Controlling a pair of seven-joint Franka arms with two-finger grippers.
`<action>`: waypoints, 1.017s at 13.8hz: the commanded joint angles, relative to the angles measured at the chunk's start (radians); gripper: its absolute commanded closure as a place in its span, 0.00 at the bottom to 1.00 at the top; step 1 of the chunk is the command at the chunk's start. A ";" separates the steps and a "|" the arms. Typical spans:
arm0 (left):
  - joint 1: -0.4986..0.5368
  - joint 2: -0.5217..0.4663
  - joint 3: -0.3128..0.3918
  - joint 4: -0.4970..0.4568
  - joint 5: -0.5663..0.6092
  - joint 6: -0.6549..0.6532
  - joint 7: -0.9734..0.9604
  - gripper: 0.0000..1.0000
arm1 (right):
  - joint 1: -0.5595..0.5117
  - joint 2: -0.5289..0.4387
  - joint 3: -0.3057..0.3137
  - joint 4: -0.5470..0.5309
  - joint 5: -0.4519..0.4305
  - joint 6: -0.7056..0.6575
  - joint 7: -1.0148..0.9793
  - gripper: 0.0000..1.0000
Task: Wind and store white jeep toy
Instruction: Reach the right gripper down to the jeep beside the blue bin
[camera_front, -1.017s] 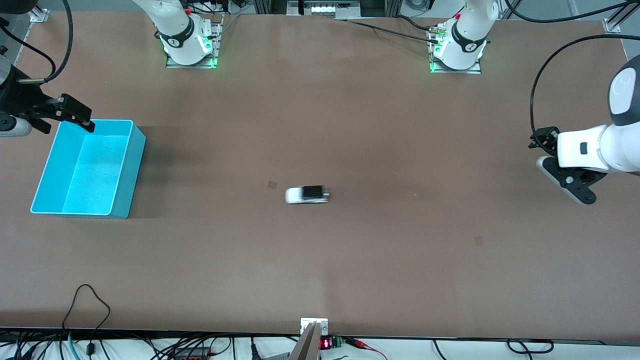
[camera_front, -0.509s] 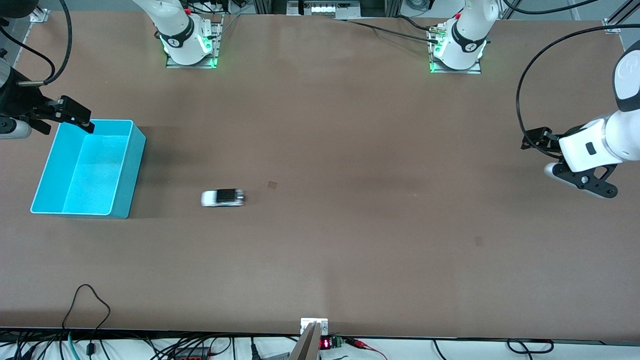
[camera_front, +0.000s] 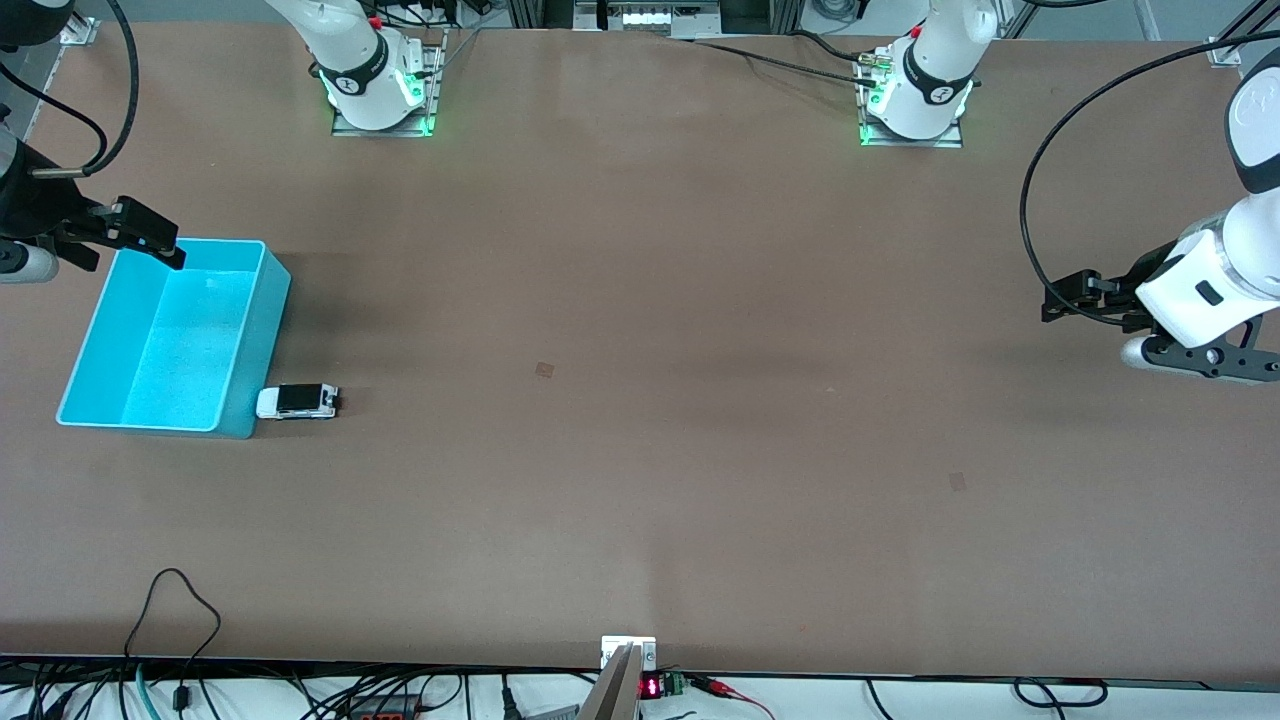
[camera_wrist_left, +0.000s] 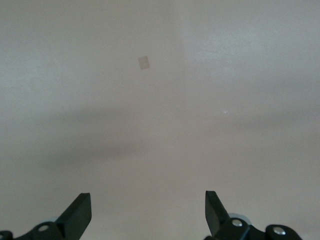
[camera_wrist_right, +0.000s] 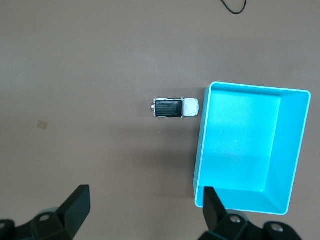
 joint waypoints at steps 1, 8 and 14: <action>-0.016 -0.033 0.020 -0.045 -0.018 0.023 -0.006 0.00 | -0.012 0.022 0.006 -0.003 0.016 -0.007 -0.126 0.00; -0.082 -0.136 0.117 -0.197 -0.022 0.233 -0.018 0.00 | -0.019 0.146 0.006 -0.082 0.008 0.048 -1.031 0.00; -0.064 -0.181 0.063 -0.185 0.064 0.137 -0.021 0.00 | -0.055 0.226 0.006 -0.303 0.006 0.412 -1.532 0.00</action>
